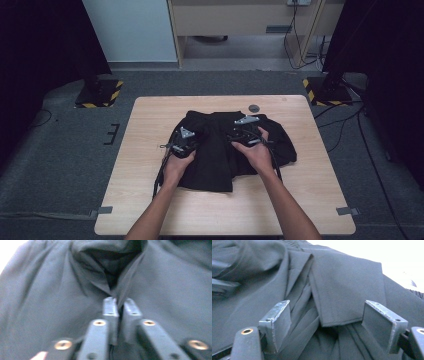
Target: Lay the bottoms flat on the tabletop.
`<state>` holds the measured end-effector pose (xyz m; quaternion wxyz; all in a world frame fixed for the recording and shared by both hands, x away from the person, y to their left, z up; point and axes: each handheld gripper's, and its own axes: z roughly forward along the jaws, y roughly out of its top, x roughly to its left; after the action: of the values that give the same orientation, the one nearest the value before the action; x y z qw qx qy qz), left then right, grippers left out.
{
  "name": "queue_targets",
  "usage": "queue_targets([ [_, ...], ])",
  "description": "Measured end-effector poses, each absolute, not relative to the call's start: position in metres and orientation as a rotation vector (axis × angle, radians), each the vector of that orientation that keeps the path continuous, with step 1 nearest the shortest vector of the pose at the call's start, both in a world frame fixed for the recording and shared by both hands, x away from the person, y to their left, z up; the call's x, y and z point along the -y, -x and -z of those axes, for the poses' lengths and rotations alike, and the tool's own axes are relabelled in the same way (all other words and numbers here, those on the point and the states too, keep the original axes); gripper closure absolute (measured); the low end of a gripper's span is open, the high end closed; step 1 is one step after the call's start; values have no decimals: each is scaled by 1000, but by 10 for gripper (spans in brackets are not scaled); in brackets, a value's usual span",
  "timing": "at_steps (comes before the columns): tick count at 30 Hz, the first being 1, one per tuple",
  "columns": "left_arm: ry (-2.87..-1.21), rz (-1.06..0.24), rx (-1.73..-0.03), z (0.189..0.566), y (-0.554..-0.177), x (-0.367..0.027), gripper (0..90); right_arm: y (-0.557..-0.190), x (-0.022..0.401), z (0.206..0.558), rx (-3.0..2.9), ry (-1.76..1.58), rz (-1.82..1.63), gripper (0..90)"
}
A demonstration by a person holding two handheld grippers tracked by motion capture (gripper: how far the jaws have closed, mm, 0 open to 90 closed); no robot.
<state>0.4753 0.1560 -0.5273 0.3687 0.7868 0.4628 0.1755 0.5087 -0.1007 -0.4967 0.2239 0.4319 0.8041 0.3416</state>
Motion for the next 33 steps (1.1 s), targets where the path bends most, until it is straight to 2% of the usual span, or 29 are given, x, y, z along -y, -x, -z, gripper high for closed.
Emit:
queue_targets([
  [2,-1966,-352,-1184,524,-465,-163,884,-512,100,499,-2224,-1189,-927,240],
  [5,-1979,-355,-1145,517,-431,-172,887,-529,96,510,-2227,-1206,-860,203],
  [6,-1979,-355,-1145,517,-431,-172,887,-529,96,510,-2227,-1206,-860,203],
  [7,-1981,-348,-1124,514,-415,-176,887,-536,93,515,-2216,-1199,-831,343],
  [9,-1977,-341,-1118,513,-408,-178,886,-539,93,514,-2212,-1186,-866,633],
  [10,-1989,-340,-1108,511,-403,-180,885,-538,93,512,-2198,-1193,-894,729],
  [12,-1998,-350,-1098,507,-393,-183,885,-534,95,506,-2179,-1201,-958,817],
  [15,-2001,-349,-1086,501,-376,-189,885,-519,100,497,-2194,-1169,-1013,855],
  [19,-2005,-355,-1096,500,-365,-197,885,-494,110,486,-2191,-1143,-1072,862],
  [21,-2009,-366,-1105,501,-358,-202,884,-472,121,481,-2186,-1130,-1108,866],
  [22,-2014,-375,-1106,501,-355,-204,882,-447,132,478,-2195,-1112,-1130,869],
  [23,-2022,-388,-1109,501,-353,-206,882,-447,132,478,-2195,-1112,-1130,869],
  [28,-2040,-422,-1126,501,-353,-215,852,-387,161,481,-2272,-1055,-1138,867],
  [29,-2028,-425,-1134,501,-355,-216,774,-378,168,483,-2291,-1060,-1128,856],
  [31,-2004,-453,-1153,498,-360,-217,600,-364,187,484,-2297,-1071,-1111,715],
  [32,-1987,-476,-1147,496,-363,-218,600,-364,187,484,-2297,-1071,-1111,715],
  [33,-1979,-509,-1139,494,-366,-217,511,-362,192,481,-2287,-1074,-1116,619],
])
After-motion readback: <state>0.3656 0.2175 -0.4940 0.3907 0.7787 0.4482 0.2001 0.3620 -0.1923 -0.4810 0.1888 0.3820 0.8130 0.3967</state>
